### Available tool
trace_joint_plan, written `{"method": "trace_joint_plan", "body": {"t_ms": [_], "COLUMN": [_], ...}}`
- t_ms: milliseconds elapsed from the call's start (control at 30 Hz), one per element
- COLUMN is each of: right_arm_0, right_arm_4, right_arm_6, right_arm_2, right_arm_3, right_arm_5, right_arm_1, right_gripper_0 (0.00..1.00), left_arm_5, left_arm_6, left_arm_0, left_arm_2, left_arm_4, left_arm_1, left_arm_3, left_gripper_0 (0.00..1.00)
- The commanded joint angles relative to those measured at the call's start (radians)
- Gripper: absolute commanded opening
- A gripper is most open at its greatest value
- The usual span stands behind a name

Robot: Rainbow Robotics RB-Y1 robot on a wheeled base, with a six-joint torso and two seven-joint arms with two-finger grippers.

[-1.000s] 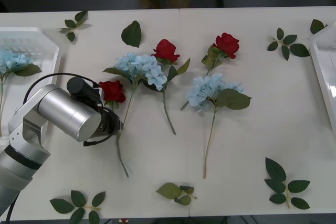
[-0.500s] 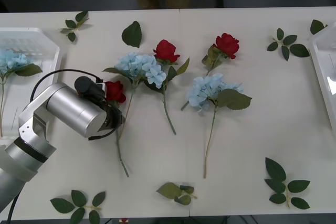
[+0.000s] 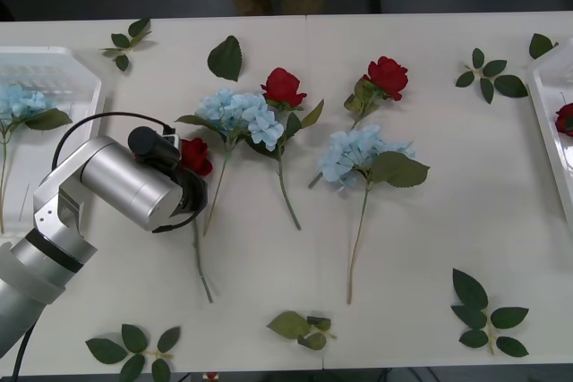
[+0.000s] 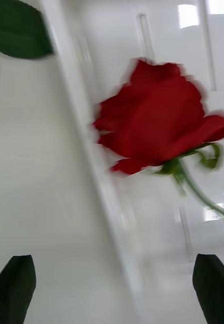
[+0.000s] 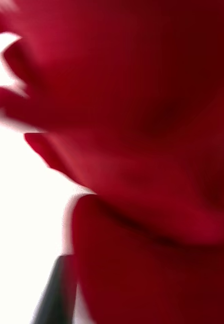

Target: Place the red flowers into the right box and the blue flowers into the left box. If a person shows an open palm, hand one flower to the person first, then continue sorting.

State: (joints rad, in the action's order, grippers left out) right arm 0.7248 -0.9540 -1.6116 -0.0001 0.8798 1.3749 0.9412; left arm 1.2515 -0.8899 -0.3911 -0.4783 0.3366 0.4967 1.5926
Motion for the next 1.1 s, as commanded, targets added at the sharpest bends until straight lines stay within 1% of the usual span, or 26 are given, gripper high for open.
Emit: {"method": "trace_joint_plan", "body": {"t_ms": [33, 67, 200, 233, 300, 333, 367, 400, 467, 500, 567, 600, 667, 700, 767, 867, 967, 1000, 1033, 1067, 1100], "right_arm_0": [0.022, 0.022, 0.015, -0.005, -0.061, -0.125, -0.193, -0.234, -0.416, -0.462, -0.622, -0.651, -0.725, -0.737, -0.775, -0.782, -0.765, -0.76, -0.751, -0.746, -0.739], "right_arm_4": [-0.035, -0.035, -0.072, -0.111, -0.16, -0.19, -0.21, -0.218, -0.221, -0.22, -0.216, -0.215, -0.215, -0.215, -0.212, -0.212, -0.2, -0.198, -0.195, -0.192, -0.187], "right_arm_6": [0.147, 0.154, 0.208, 0.21, 0.214, 0.217, 0.234, 0.246, 0.295, 0.306, 0.325, 0.318, 0.315, 0.318, 0.326, 0.331, 0.338, 0.34, 0.343, 0.345, 0.346], "right_arm_2": [-0.011, -0.011, -0.011, -0.009, 0.003, 0.017, 0.023, 0.023, 0.023, 0.023, 0.042, 0.054, 0.108, 0.121, 0.178, 0.244, 0.319, 0.328, 0.347, 0.35, 0.35], "right_arm_3": [0.168, 0.186, 0.303, 0.346, 0.439, 0.518, 0.599, 0.645, 0.808, 0.84, 0.927, 0.94, 0.973, 0.982, 1.005, 1.01, 1.005, 1.004, 1.002, 1.002, 1.002], "right_arm_5": [0.081, 0.087, 0.19, 0.213, 0.208, 0.179, 0.133, 0.101, -0.068, -0.117, -0.318, -0.361, -0.485, -0.508, -0.596, -0.683, -0.767, -0.775, -0.789, -0.79, -0.789], "right_arm_1": [0.011, 0.011, 0.013, 0.019, 0.034, 0.048, 0.064, 0.068, 0.079, 0.079, 0.076, 0.076, 0.077, 0.077, 0.077, 0.077, 0.065, 0.06, 0.044, 0.037, 0.025], "right_gripper_0": [0.9, 0.9, 0.9, 0.9, 0.9, 0.9, 0.9, 0.9, 0.9, 0.9, 0.9, 0.9, 0.9, 0.9, 0.9, 0.9, 0.9, 0.9, 0.9, 0.9, 0.9], "left_arm_5": [-0.014, -0.014, -0.012, -0.012, -0.004, 0.022, 0.066, 0.095, 0.224, 0.258, 0.402, 0.437, 0.562, 0.588, 0.668, 0.668, 0.661, 0.64, 0.58, 0.549, 0.457], "left_arm_6": [0.032, 0.032, 0.031, 0.031, 0.029, 0.029, 0.031, 0.029, 0.028, 0.026, 0.019, 0.014, -0.034, -0.05, -0.118, -0.228, -0.419, -0.46, -0.552, -0.589, -0.678], "left_arm_0": [-0.002, -0.002, -0.002, -0.002, -0.009, -0.025, -0.046, -0.057, -0.107, -0.121, -0.169, -0.181, -0.219, -0.226, -0.249, -0.25, -0.238, -0.233, -0.222, -0.216, -0.203], "left_arm_2": [-0.029, -0.029, -0.029, -0.029, -0.029, -0.026, -0.014, -0.005, 0.05, 0.069, 0.153, 0.178, 0.29, 0.32, 0.435, 0.549, 0.636, 0.647, 0.664, 0.665, 0.664], "left_arm_4": [-0.004, -0.004, 0.001, 0.004, 0.018, 0.044, 0.076, 0.097, 0.191, 0.214, 0.292, 0.311, 0.377, 0.392, 0.456, 0.524, 0.598, 0.611, 0.642, 0.659, 0.708], "left_arm_1": [-0.013, -0.013, -0.012, -0.012, -0.001, 0.014, 0.034, 0.043, 0.079, 0.088, 0.114, 0.118, 0.12, 0.118, 0.117, 0.117, 0.105, 0.1, 0.091, 0.086, 0.079], "left_arm_3": [-0.034, -0.033, -0.034, -0.033, -0.025, -0.005, 0.023, 0.04, 0.101, 0.118, 0.188, 0.205, 0.253, 0.26, 0.285, 0.311, 0.34, 0.346, 0.359, 0.363, 0.365], "left_gripper_0": [0.0, 0.0, 0.0, 0.0, 0.0, 0.0, 0.0, 0.0, 0.0, 0.0, 0.0, 0.0, 0.0, 0.0, 0.0, 0.0, 0.0, 0.0, 0.0, 0.0, 0.0]}}
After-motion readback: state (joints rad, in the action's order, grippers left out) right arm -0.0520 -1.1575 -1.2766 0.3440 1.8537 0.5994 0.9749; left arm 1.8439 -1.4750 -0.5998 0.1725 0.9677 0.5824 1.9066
